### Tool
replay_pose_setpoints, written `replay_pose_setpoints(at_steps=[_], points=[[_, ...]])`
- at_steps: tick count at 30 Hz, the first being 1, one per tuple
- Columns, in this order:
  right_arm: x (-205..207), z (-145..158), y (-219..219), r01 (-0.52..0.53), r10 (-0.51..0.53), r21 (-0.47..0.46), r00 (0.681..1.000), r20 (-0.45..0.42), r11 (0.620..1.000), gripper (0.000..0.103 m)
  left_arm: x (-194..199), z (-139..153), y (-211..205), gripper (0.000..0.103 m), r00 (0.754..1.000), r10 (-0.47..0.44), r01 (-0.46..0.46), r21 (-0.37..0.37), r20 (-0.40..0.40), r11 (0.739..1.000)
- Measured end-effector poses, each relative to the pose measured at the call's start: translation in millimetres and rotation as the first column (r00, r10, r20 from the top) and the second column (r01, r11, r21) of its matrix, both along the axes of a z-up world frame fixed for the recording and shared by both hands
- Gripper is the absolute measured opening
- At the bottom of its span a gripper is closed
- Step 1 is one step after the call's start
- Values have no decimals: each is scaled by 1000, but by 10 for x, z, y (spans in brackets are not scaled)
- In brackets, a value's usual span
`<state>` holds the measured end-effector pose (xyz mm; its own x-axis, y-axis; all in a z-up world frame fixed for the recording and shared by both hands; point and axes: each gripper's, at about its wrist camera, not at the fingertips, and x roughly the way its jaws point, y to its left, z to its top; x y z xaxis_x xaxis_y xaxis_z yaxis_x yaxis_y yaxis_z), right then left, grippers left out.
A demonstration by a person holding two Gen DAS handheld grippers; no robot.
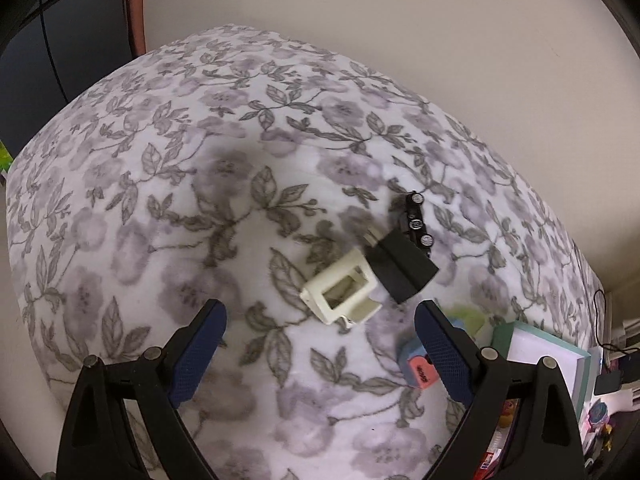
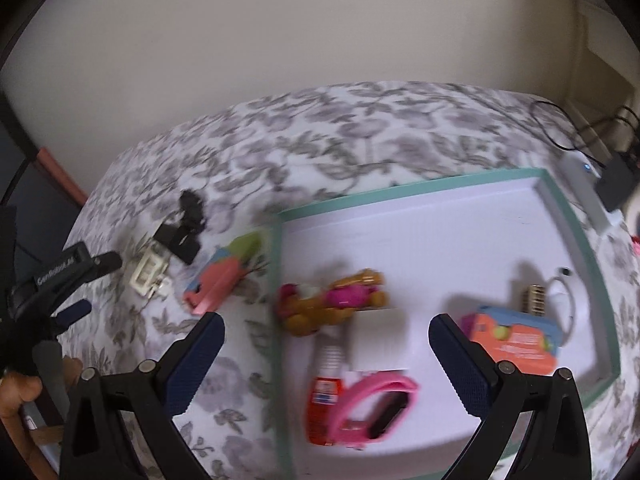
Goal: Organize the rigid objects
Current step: 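Move both tools back over the remaining objects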
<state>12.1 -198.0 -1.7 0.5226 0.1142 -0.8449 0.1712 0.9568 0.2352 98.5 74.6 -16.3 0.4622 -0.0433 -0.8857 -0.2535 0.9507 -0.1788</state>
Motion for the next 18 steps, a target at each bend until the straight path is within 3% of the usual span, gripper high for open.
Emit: replay_pose_setpoints(at_steps=[6, 10, 18], points=[[171, -67, 317, -80, 81, 12, 997, -13, 997, 103, 68, -108, 128, 95, 999, 4, -4, -20, -31, 1000], [330, -100, 536, -174, 173, -52, 985, -17, 983, 103, 155, -190, 169, 95, 998, -10, 7, -42, -65, 999], [682, -212, 700, -289, 288, -65, 957, -21, 955, 103, 392, -347, -6, 95, 983, -132, 124, -72, -126, 990]])
